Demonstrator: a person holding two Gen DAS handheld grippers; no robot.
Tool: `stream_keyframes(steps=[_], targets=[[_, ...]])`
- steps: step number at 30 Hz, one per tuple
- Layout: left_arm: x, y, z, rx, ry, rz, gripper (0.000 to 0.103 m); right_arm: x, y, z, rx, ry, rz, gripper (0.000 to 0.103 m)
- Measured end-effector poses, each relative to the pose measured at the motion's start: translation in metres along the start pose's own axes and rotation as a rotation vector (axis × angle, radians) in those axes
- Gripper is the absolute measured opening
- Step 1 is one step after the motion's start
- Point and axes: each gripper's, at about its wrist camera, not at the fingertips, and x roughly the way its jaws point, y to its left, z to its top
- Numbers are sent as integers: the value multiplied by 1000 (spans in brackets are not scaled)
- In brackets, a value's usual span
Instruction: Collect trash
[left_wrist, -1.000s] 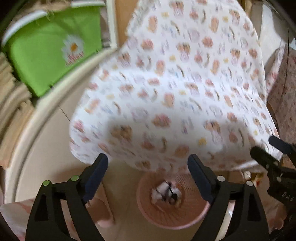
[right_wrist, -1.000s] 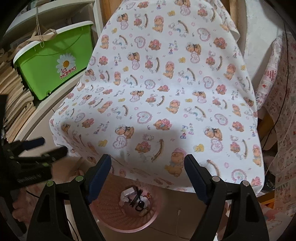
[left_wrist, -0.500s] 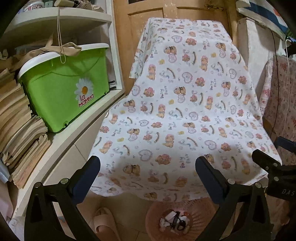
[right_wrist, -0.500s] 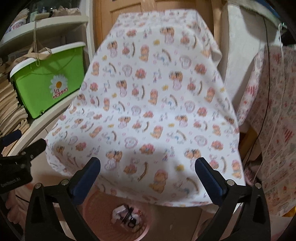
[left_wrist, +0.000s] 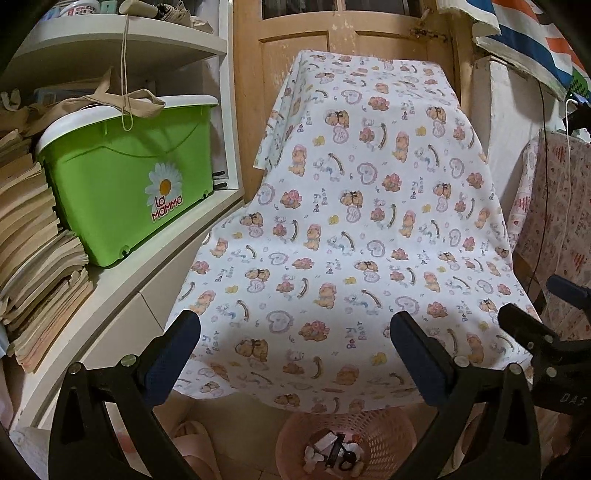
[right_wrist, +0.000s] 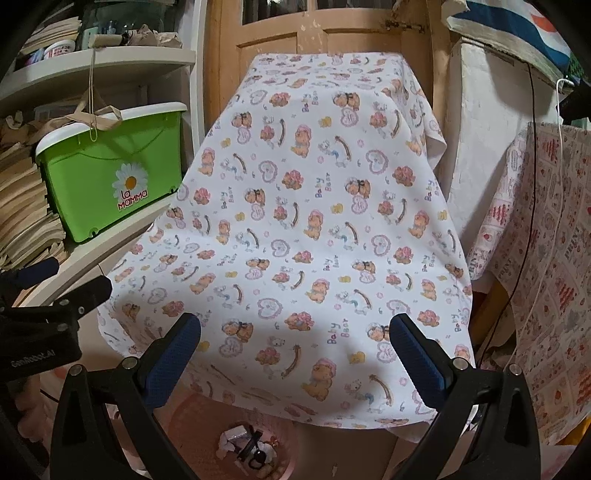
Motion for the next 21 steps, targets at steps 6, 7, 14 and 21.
stream_keyframes(steps=[6,7,14,21], targets=[[2,0,0,-6,8,1,102,-5,2,1,-13,-25,-4,103],[2,0,0,-6,8,2,102,-6,2,1,-13,-27,-5,103],[3,0,0,-2,8,5,102,-7,0,2,2,-29,-9,103],[2,0,-1,-12,7,-5,102,-7,-2,2,-1,-27,-7,103]])
